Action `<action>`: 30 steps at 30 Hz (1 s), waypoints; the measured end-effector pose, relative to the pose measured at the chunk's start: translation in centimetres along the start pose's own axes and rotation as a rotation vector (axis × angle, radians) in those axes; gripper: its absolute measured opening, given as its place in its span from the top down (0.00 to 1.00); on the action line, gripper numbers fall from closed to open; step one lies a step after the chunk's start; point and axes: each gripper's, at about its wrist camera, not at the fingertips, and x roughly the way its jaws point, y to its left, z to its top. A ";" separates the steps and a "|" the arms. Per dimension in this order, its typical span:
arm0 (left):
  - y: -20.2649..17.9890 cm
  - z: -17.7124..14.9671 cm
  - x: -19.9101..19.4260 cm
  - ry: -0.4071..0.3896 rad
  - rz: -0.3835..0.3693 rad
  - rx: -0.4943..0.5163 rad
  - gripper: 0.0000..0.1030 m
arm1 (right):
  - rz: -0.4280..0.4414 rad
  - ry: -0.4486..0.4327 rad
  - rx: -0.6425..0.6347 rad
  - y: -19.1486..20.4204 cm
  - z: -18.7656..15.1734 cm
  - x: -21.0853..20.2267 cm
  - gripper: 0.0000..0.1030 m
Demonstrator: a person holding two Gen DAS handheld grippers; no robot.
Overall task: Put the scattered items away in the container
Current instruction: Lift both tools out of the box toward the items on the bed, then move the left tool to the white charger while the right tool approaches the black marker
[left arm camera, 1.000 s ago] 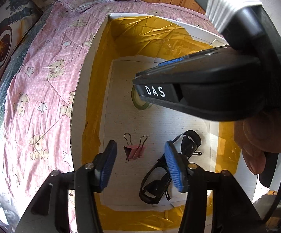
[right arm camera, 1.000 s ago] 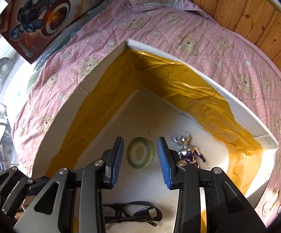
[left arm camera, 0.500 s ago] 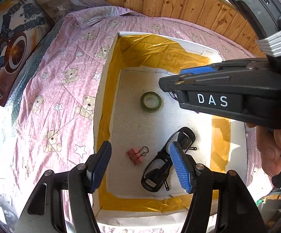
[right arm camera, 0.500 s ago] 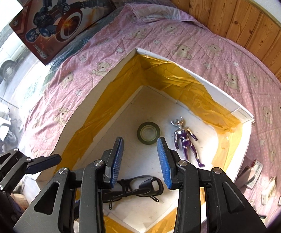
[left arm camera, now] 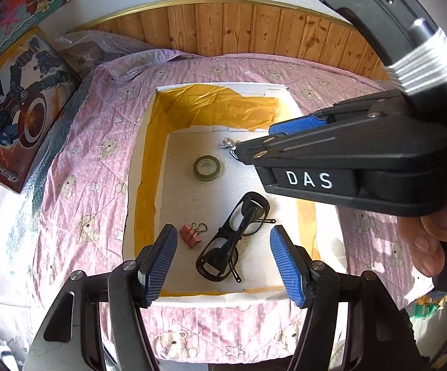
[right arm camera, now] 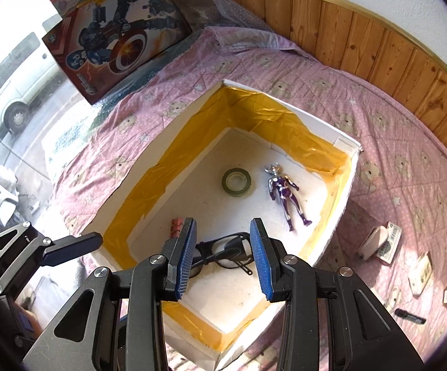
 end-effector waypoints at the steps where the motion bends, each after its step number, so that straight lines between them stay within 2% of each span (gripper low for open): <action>1: -0.3 -0.3 -0.4 -0.006 -0.007 -0.002 0.38 | 0.005 -0.011 0.004 -0.1 -0.6 -0.5 0.63; 7: -1.7 -2.5 -2.1 -0.056 -0.015 -0.024 0.38 | 0.071 -0.084 0.049 0.0 -3.6 -2.7 0.63; 16: -4.2 -6.7 -4.6 -0.157 0.004 0.003 0.38 | 0.163 -0.187 0.098 0.9 -9.0 -5.3 0.63; 22: -8.0 -7.7 -5.5 -0.226 -0.051 0.086 0.38 | 0.167 -0.305 0.170 -1.6 -12.4 -8.9 0.63; 30: -13.8 -7.3 -3.9 -0.198 -0.176 0.193 0.38 | 0.149 -0.395 0.338 -7.7 -17.5 -12.0 0.63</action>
